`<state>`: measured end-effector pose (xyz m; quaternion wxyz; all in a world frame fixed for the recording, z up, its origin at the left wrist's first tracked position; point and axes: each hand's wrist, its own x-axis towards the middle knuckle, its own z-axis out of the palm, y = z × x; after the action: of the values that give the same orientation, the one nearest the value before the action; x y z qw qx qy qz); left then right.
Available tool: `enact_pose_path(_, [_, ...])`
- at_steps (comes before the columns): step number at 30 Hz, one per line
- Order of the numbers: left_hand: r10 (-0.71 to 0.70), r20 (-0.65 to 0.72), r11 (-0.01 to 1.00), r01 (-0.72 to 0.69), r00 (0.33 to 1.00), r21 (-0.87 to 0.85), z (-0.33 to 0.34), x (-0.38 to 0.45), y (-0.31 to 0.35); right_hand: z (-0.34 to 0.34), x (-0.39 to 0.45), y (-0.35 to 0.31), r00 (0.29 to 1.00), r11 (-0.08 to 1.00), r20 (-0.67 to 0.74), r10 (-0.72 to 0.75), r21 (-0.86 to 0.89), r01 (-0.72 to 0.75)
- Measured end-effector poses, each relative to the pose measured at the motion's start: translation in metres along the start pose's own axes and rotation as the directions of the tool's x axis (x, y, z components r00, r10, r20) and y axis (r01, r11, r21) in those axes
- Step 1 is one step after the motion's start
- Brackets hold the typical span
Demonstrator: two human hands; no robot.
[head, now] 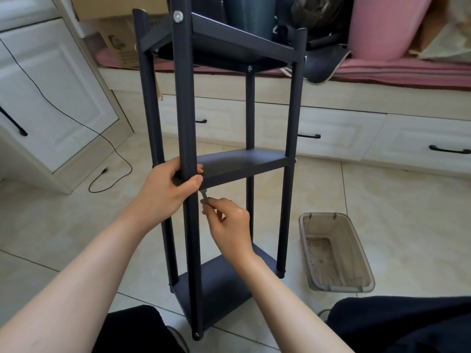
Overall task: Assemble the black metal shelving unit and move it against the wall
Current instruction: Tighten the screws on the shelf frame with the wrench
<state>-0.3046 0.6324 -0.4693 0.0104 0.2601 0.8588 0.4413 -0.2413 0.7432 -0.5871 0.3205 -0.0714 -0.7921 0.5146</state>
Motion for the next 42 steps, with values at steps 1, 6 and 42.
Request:
enact_pose_path(1, [0.005, 0.002, 1.000, -0.005, 1.000, -0.005, 0.001, 0.000, 0.001, -0.004, -0.001, 0.000, 0.999, 0.999, 0.014, 0.031, 0.010, -0.031])
enact_pose_path(6, [0.029, 0.023, 1.000, -0.029, 0.999, 0.005, 0.004, -0.002, 0.006, -0.021, -0.002, -0.007, 0.988, 0.990, 0.091, 0.124, 0.055, -0.129])
enact_pose_path(42, [0.059, 0.044, 0.998, -0.058, 0.997, -0.027, 0.013, 0.000, 0.002, -0.009, 0.004, -0.009, 0.978, 0.990, -0.164, -0.129, -0.071, 0.119])
